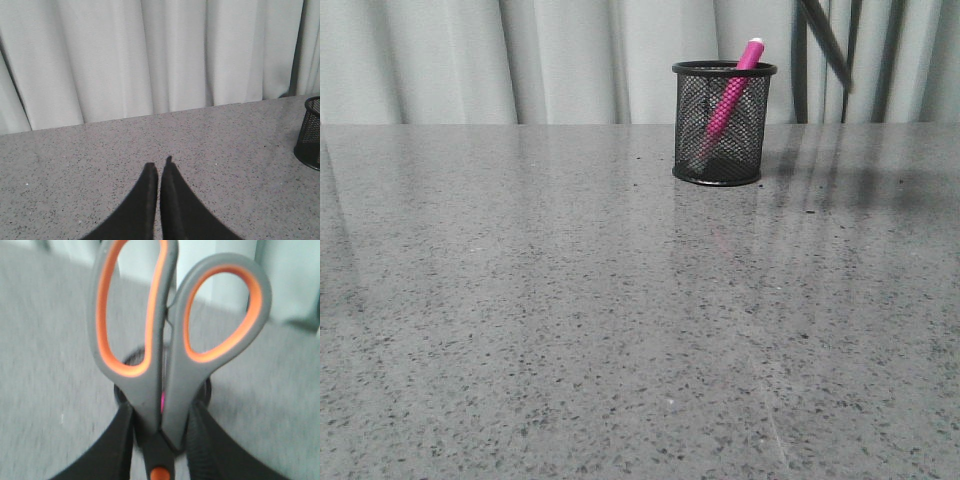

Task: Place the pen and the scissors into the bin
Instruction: 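Lower the scissors blades-first into the mesh cup with the right gripper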

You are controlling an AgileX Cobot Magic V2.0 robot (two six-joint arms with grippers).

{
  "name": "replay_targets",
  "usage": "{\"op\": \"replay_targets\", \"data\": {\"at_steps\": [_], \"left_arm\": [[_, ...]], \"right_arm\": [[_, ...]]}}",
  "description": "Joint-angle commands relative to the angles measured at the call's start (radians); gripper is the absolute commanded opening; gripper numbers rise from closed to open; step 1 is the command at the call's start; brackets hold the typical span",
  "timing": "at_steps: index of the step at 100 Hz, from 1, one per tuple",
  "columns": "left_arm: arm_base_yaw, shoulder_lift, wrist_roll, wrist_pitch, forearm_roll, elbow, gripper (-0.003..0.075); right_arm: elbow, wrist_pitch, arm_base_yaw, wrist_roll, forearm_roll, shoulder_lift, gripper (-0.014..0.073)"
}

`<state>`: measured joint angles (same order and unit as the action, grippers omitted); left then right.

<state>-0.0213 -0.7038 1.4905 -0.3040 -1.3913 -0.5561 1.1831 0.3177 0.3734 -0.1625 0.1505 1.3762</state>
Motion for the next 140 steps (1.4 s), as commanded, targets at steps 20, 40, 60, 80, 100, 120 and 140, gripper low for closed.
{"op": "replay_targets", "data": {"at_steps": [20,40,60,80,100,120,140], "left_arm": [[0.008,0.004,-0.002,0.004,-0.046,-0.029,-0.0019],[0.008,0.004,-0.002,0.004,-0.046,-0.029,-0.0019],[0.008,0.004,-0.002,0.007,-0.046,-0.029,-0.0019],[0.008,0.004,-0.002,0.01,-0.046,-0.029,-0.0019],[0.008,0.004,-0.002,0.01,-0.046,-0.029,-0.0019],[0.008,-0.002,-0.002,0.01,-0.046,-0.029,-0.0019],[0.008,-0.015,-0.002,0.01,-0.046,-0.029,-0.0019]], "right_arm": [[0.025,-0.534,0.002,-0.012,0.01,0.078,-0.007],[0.025,-0.741,0.029,-0.012,0.01,0.182,-0.007],[0.009,-0.767,0.032,-0.012,0.01,0.232,-0.007],[-0.084,-0.84,0.035,-0.012,0.01,0.244,-0.007],[-0.195,-0.944,0.035,0.004,0.012,0.244,-0.007],[-0.21,-0.944,0.035,0.01,0.012,0.248,-0.0069],[-0.21,-0.941,0.035,0.01,0.012,0.248,-0.0067]]}}
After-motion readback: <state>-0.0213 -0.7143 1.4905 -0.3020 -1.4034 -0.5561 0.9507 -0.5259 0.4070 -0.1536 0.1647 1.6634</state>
